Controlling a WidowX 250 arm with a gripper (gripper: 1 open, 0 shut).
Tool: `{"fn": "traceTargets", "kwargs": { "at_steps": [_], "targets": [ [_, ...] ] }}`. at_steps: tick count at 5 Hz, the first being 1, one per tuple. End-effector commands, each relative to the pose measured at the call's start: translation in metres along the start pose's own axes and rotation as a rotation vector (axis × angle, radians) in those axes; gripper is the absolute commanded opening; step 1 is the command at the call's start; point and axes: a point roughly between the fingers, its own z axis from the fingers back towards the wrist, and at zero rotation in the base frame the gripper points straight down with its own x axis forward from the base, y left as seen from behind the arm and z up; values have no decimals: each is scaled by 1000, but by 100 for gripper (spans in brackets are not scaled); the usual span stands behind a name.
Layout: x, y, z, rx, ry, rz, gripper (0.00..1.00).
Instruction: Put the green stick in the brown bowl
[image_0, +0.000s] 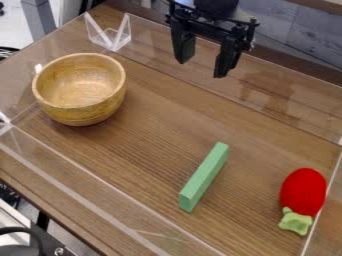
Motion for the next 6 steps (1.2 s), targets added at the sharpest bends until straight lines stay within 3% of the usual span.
{"fn": "traceTargets", "kwargs": {
  "at_steps": [1, 2, 3, 5, 6],
  "targets": [
    [-12, -6, -8, -8, 29, 12, 100],
    [-32, -12, -23, -20, 52, 26, 100],
    [-44, -16, -34, -25, 51, 53, 100],
    [-57, -16, -51, -41, 67, 172, 100],
    [-67, -25, -61, -47, 63, 170, 100]
  ]
}}
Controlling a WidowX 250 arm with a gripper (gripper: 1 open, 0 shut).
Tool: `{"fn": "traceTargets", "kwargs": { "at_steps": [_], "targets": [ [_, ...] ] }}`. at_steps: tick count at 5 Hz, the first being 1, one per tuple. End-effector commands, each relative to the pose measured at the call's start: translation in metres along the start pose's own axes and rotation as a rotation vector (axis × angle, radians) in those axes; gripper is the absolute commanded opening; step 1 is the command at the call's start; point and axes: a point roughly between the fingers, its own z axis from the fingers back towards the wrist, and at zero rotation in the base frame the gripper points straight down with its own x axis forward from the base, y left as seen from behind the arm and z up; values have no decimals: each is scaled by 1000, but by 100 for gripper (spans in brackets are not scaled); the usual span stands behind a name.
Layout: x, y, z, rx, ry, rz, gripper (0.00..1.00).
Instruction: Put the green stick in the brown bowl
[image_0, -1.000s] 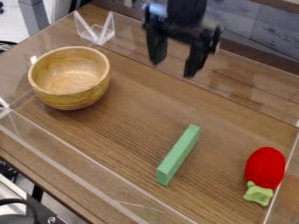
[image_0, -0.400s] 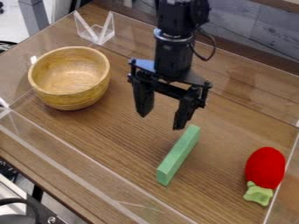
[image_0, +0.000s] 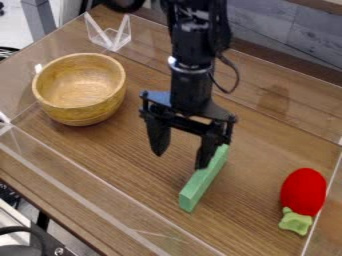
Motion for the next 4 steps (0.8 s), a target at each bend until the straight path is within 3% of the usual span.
{"fn": "traceTargets", "kwargs": {
  "at_steps": [1, 2, 3, 4],
  "targets": [
    [-6, -9, -1, -27, -74, -17, 100],
    [-2, -9, -8, -39, -106, -50, 100],
    [1, -9, -12, -41, -120, -82, 100],
    [7, -10, -27, -39, -126, -123, 100]
  ]
}}
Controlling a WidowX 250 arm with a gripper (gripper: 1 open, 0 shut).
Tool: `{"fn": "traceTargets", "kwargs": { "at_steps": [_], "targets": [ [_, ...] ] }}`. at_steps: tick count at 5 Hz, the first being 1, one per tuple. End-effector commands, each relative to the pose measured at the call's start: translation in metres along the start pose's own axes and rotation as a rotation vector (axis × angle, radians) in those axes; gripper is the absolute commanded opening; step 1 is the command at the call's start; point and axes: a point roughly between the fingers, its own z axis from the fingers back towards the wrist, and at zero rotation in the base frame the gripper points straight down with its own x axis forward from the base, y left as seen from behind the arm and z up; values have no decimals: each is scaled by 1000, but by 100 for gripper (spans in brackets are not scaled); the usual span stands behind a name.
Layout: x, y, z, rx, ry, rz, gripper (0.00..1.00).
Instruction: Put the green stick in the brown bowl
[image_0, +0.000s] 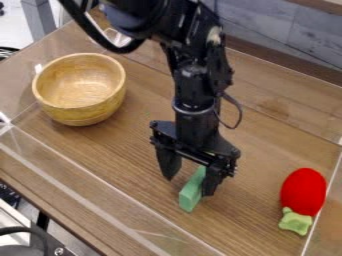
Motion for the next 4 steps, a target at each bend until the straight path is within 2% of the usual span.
{"fn": "traceTargets", "kwargs": {
  "at_steps": [1, 2, 4],
  "targets": [
    [8, 0, -8, -7, -62, -41, 100],
    [13, -1, -11, -11, -98, -68, 100],
    [39, 17, -3, -2, -135, -38, 100]
  ]
}}
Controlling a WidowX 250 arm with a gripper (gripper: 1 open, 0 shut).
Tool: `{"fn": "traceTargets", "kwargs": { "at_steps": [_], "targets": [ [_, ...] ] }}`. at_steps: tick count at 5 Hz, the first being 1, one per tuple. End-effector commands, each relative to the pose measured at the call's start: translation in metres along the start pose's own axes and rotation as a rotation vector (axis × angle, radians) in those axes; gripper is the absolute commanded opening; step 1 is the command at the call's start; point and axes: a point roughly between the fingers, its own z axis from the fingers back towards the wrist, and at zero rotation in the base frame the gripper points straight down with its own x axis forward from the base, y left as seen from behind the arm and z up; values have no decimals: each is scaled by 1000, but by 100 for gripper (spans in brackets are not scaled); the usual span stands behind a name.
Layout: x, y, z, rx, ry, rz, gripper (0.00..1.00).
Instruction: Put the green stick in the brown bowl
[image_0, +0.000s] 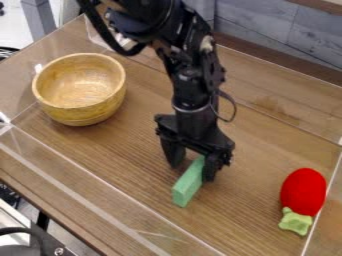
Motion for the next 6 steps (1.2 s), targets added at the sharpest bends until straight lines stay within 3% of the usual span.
{"fn": "traceTargets", "kwargs": {
  "at_steps": [1, 2, 4, 6],
  "targets": [
    [1, 9, 7, 5, -40, -26, 100],
    [-6, 14, 9, 8, -43, -40, 100],
    [-15, -3, 8, 28, -58, 20, 100],
    [-15, -16, 6, 21, -73, 136, 100]
  ]
}}
